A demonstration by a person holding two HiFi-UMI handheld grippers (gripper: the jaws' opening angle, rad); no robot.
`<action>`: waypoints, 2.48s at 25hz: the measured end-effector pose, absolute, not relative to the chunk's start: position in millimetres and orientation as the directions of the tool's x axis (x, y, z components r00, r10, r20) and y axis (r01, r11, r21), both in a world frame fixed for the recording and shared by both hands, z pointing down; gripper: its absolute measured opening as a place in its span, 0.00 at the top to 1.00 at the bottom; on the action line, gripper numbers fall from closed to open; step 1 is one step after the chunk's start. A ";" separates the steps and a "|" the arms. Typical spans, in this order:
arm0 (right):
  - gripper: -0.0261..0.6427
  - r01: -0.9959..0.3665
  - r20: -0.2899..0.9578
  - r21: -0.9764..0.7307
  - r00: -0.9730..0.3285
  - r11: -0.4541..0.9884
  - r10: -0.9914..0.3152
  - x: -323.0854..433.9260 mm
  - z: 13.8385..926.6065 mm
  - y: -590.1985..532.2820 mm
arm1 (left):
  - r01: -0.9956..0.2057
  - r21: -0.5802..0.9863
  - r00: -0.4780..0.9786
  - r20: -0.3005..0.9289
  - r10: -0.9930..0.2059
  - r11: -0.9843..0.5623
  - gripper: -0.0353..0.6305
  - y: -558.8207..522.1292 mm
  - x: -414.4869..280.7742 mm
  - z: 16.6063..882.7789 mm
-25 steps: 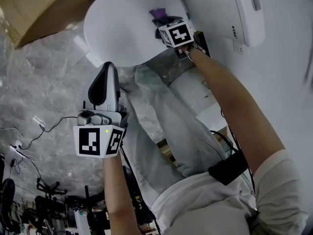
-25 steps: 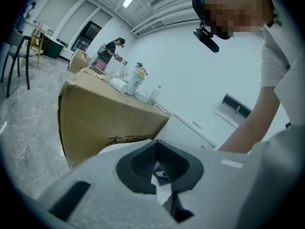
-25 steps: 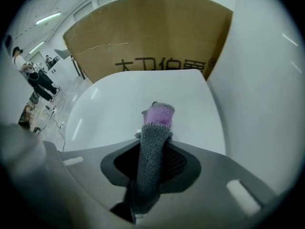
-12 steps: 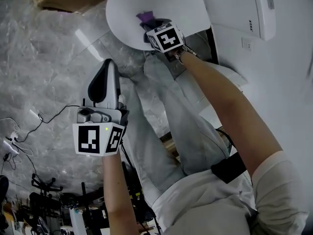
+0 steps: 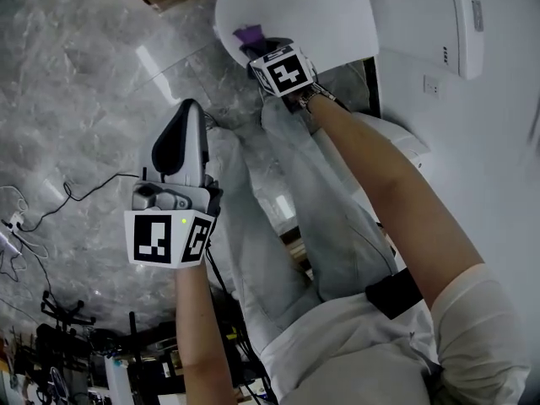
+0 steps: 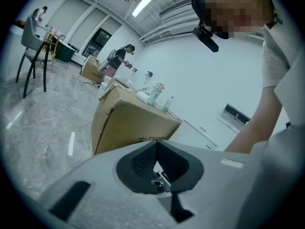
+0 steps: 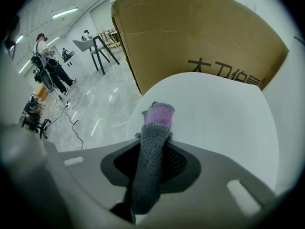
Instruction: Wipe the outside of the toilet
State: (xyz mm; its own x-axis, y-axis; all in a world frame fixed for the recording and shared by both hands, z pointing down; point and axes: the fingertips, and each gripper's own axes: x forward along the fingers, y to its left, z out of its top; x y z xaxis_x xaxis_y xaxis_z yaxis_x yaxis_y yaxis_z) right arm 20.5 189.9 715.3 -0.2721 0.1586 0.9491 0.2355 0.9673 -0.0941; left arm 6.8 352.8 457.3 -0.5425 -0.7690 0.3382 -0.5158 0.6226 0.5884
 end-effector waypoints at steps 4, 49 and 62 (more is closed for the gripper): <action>0.81 0.282 0.947 -0.112 -0.260 0.953 0.188 20.1 715.7 205.9 | -0.507 0.582 -0.553 0.347 -0.758 0.636 0.94 354.9 4.4 458.4; 0.81 0.082 0.929 0.000 -0.369 0.997 0.031 117.3 707.9 6.9 | -0.574 0.615 -0.441 0.324 -0.837 0.541 0.94 196.6 58.0 458.6; 0.81 0.119 0.927 -0.077 -0.358 0.990 0.115 91.5 711.1 140.9 | -0.549 0.617 -0.475 0.325 -0.818 0.564 0.94 293.3 42.2 460.3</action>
State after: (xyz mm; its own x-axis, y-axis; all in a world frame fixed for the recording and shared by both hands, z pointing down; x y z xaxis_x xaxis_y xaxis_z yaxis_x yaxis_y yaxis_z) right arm 91.5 140.9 711.1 -0.3583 0.1146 0.9265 0.1187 0.9900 -0.0766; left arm 42.2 293.3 460.3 -0.4747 -0.8180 0.3250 -0.5492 0.5638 0.6169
